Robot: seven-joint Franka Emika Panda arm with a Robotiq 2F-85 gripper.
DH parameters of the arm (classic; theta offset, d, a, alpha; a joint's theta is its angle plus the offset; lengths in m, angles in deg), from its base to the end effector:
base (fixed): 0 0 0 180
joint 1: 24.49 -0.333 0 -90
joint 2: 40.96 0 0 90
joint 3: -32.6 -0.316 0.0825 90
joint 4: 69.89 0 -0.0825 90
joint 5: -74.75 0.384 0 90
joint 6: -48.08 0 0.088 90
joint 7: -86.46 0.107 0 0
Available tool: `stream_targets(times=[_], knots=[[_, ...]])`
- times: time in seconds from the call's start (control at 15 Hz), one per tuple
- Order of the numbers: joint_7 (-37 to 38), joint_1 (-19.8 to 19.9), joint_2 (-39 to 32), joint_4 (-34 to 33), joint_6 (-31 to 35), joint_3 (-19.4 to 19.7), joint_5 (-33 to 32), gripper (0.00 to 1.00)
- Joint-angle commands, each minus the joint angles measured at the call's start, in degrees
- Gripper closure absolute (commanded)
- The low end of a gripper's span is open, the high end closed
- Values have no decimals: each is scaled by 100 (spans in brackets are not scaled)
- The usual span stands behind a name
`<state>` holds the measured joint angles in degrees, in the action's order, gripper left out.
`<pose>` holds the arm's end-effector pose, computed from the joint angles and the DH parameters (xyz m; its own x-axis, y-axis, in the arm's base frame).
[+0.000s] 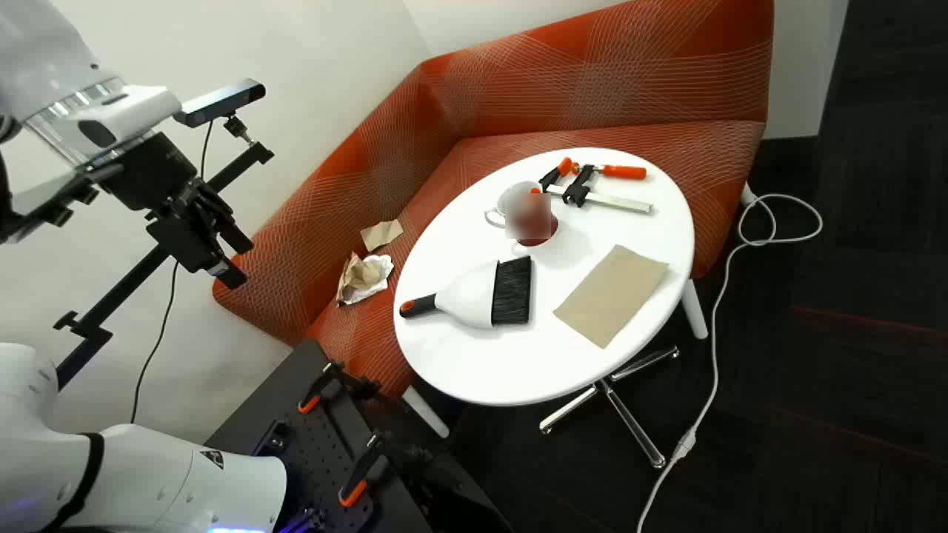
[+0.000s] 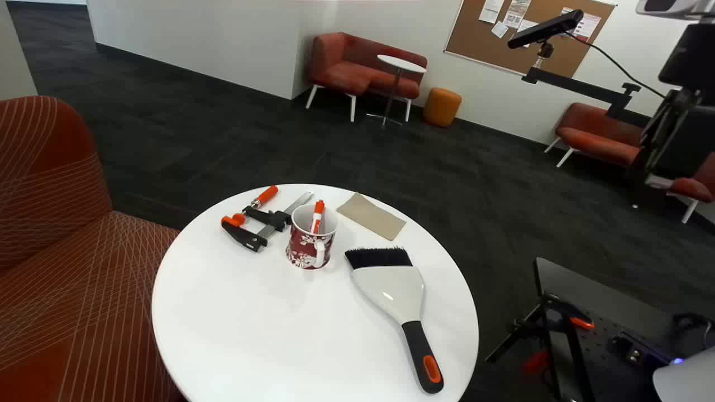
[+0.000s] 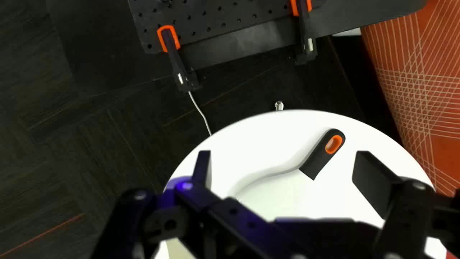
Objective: Take the marker out of the mug and put it on the table
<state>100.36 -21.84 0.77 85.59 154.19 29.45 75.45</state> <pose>0.3090 0.0028 0.4265 0.9595 -0.2532 -0.1235 -0.2479 -0.9671 0.0567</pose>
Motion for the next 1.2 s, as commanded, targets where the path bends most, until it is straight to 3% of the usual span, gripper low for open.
stream_targets(times=[0.0, 0.6, 0.87, 1.13], knots=[[-12, 18, -1, -8, -10, -14, 9, 0], [49, 19, -123, -67, 133, -41, 34, 0], [302, -44, -756, -384, 1307, -200, 248, 0], [1074, 67, -1936, -963, 2800, -482, 374, 0]])
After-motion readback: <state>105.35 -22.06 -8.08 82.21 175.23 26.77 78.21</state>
